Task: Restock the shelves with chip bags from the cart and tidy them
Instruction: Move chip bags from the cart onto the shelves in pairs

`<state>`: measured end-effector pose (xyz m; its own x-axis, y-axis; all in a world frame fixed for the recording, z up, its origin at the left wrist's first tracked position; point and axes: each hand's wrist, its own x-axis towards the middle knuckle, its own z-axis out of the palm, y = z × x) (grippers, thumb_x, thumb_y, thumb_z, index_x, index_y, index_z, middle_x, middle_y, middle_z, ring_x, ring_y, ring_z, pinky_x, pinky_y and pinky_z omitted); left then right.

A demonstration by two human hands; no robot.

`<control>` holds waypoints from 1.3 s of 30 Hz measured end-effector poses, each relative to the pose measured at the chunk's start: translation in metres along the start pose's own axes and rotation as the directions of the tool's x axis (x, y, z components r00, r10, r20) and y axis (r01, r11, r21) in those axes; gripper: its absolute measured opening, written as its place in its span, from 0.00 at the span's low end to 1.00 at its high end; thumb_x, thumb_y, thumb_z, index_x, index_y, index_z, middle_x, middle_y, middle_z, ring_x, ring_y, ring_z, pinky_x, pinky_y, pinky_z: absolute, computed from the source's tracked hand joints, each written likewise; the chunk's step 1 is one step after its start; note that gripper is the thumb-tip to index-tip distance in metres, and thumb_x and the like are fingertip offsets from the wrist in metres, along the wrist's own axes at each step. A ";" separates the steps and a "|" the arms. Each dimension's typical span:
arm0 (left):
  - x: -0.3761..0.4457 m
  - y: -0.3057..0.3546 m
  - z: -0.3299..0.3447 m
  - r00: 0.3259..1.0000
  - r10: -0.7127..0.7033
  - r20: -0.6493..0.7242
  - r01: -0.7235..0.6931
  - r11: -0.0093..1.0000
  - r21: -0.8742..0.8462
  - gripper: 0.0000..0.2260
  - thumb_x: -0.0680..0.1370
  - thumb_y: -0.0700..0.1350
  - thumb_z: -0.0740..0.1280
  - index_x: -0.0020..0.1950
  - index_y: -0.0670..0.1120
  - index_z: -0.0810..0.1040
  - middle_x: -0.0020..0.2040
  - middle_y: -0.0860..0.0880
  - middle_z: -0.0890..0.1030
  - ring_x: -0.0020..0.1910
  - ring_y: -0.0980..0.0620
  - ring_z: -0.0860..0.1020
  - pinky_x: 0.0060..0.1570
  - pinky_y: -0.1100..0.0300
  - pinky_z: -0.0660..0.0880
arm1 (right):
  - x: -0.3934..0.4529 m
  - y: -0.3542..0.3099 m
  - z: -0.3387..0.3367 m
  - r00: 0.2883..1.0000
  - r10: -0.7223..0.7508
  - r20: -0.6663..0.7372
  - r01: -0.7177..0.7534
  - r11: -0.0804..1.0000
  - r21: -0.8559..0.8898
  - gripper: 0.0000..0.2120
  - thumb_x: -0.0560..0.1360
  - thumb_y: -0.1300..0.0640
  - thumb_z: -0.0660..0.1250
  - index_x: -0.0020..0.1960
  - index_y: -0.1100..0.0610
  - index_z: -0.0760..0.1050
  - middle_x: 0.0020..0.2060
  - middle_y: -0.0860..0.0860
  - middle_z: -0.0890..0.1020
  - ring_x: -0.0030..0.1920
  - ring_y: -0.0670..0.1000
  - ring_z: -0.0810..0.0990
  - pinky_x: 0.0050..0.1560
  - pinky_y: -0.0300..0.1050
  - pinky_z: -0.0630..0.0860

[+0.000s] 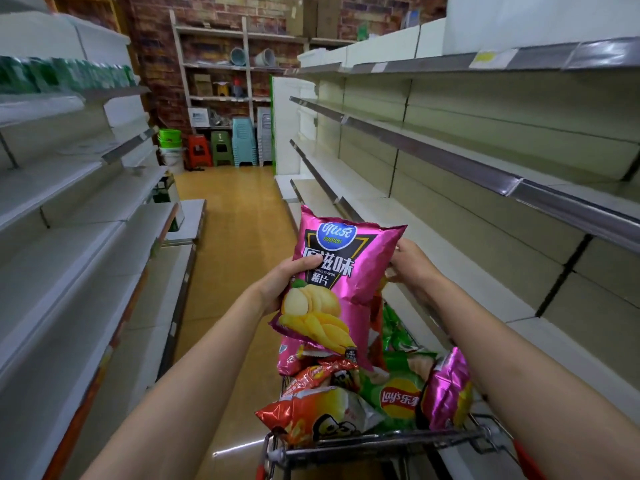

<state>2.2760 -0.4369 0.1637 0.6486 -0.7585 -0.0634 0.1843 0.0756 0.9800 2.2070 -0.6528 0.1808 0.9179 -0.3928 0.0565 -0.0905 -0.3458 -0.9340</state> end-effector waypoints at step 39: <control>-0.065 -0.006 0.267 0.983 0.079 0.165 -0.048 0.982 -0.184 0.14 0.73 0.51 0.67 0.54 0.44 0.78 0.42 0.47 0.85 0.37 0.50 0.83 0.40 0.57 0.81 | -0.255 0.048 -0.172 0.932 0.192 -0.308 -0.212 0.977 -0.033 0.28 0.76 0.51 0.69 0.68 0.60 0.58 0.50 0.52 0.75 0.49 0.52 0.76 0.45 0.46 0.75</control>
<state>2.0358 -0.5613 0.2122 0.5304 -0.8465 0.0466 0.2854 0.2300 0.9304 1.9025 -0.7162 0.1822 0.7191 -0.6947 -0.0179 -0.2954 -0.2823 -0.9127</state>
